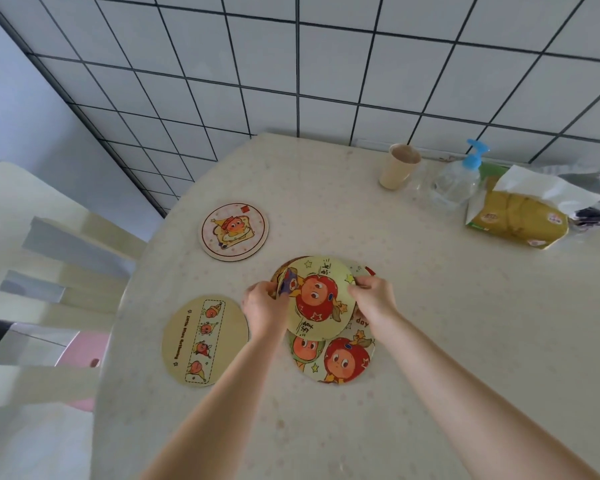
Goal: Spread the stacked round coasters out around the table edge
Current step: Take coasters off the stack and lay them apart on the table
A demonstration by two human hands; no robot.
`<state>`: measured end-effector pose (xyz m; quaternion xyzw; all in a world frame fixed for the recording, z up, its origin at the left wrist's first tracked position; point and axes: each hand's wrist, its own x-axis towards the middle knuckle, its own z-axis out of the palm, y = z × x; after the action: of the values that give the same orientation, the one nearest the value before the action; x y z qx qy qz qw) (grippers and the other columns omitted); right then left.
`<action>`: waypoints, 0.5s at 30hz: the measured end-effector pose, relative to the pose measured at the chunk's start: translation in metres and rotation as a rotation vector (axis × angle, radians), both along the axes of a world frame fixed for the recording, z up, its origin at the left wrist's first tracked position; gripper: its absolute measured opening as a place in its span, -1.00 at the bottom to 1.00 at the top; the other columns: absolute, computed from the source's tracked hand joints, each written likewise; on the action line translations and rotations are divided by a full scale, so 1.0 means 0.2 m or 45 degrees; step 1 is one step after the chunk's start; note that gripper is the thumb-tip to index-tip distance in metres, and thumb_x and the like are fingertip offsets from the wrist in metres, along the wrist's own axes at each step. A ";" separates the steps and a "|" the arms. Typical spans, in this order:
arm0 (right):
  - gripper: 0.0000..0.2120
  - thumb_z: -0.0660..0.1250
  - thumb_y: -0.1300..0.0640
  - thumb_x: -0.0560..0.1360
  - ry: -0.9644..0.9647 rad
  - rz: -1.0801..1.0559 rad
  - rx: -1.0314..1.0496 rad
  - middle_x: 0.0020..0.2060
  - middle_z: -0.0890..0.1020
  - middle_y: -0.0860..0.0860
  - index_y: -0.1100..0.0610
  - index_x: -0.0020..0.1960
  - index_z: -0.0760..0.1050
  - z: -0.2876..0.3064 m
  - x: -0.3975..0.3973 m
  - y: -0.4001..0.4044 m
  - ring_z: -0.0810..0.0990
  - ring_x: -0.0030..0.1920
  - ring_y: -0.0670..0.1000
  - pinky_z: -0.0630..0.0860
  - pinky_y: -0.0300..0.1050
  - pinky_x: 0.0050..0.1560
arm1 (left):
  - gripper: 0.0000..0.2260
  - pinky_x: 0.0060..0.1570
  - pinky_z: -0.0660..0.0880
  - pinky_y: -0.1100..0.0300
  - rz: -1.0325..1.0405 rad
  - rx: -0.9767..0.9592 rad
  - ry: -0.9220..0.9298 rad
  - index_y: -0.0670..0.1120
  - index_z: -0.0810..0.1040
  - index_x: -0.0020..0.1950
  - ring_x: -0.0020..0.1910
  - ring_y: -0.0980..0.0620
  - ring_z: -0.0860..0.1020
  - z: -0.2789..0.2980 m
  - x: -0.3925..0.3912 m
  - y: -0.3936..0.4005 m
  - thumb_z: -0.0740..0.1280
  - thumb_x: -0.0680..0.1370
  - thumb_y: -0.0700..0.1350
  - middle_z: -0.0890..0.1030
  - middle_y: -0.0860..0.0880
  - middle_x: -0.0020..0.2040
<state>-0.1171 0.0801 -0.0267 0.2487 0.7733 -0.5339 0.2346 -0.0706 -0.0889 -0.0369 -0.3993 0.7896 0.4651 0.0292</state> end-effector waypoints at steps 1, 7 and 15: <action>-0.77 0.27 0.26 0.49 -0.001 0.040 0.008 -0.17 0.68 0.08 0.14 0.08 0.62 0.00 0.00 -0.02 0.60 -0.30 0.11 0.54 -0.04 -0.23 | -0.93 0.00 0.55 -0.03 0.055 0.054 -0.013 -0.04 0.55 -0.04 -0.02 -0.11 0.55 -0.01 0.00 -0.01 0.37 0.50 -0.15 0.59 -0.08 0.01; -0.70 0.31 0.30 0.47 0.024 0.113 0.114 -0.26 0.56 -0.15 0.16 0.18 0.56 0.00 0.00 -0.04 0.60 -0.22 -0.07 0.58 -0.11 -0.27 | -0.87 -0.35 0.44 0.19 0.214 0.206 -0.007 -0.08 0.62 0.03 -0.25 0.07 0.54 -0.02 0.02 -0.04 0.39 0.50 -0.13 0.62 0.04 -0.19; -0.65 0.35 0.26 0.43 0.143 0.194 0.047 0.06 0.65 -0.01 0.09 0.21 0.54 0.05 0.00 -0.06 0.62 -0.07 -0.06 0.54 -0.17 -0.17 | -0.82 -0.03 0.55 0.07 0.431 0.472 0.176 -0.10 0.63 0.08 -0.09 0.02 0.60 0.07 0.04 -0.03 0.39 0.49 -0.21 0.67 0.00 -0.08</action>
<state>-0.1162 0.0691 -0.0172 0.1632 0.8117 -0.5132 0.2259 -0.0627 -0.0950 -0.0221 -0.4810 0.6129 0.6261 -0.0304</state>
